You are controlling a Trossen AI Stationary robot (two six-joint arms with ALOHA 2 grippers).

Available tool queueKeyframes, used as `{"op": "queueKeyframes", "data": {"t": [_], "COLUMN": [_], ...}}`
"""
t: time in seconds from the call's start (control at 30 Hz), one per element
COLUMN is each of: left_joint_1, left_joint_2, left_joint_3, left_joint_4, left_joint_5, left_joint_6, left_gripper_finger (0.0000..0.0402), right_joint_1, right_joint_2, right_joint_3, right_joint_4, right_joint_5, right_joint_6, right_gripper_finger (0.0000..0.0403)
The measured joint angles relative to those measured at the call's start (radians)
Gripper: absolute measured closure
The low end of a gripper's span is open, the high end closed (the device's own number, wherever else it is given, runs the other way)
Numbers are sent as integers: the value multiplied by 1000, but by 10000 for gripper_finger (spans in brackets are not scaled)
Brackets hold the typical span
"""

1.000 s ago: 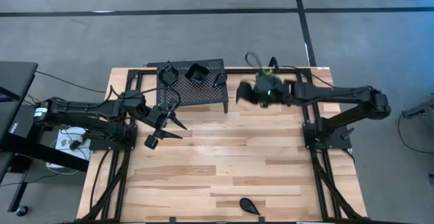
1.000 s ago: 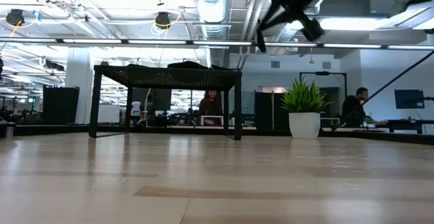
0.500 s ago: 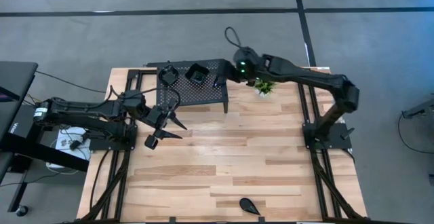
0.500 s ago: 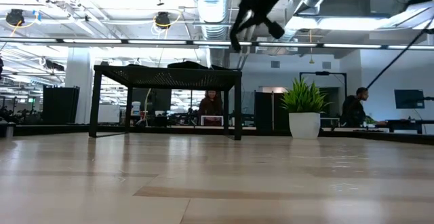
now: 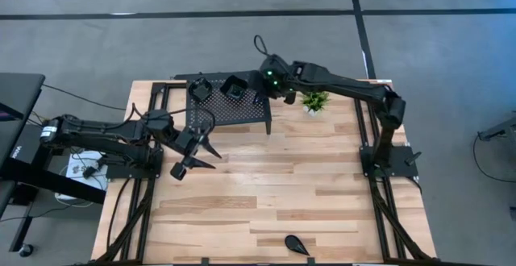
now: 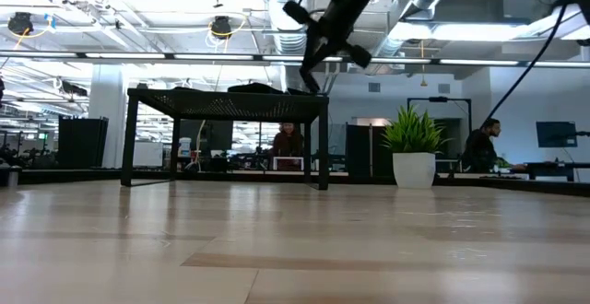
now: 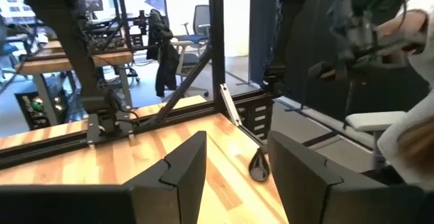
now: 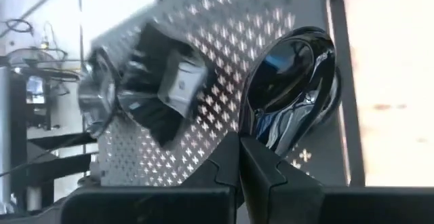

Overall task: Pick & Place Mini shaped plates
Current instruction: Stack the black drop shaped plate on the top of the black drop shaped plates on the shelf

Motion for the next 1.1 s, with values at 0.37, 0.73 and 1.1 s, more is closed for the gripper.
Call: {"op": "queueKeyframes", "data": {"t": [0.37,0.73,1.1], "left_joint_1": [-14,-14,-14], "left_joint_2": [0,0,0], "left_joint_3": [0,0,0], "left_joint_4": [-1,-1,0], "left_joint_5": [1,0,0], "left_joint_6": [-40,-39,-39], "left_gripper_finger": [243,243,243], "right_joint_1": [-8,-28,-26], "right_joint_2": [30,33,30], "right_joint_3": [0,0,0], "right_joint_4": [8,-23,10], "right_joint_5": [-74,-71,-95], "right_joint_6": [-4,-14,-111], "right_gripper_finger": [403,371,343]}}
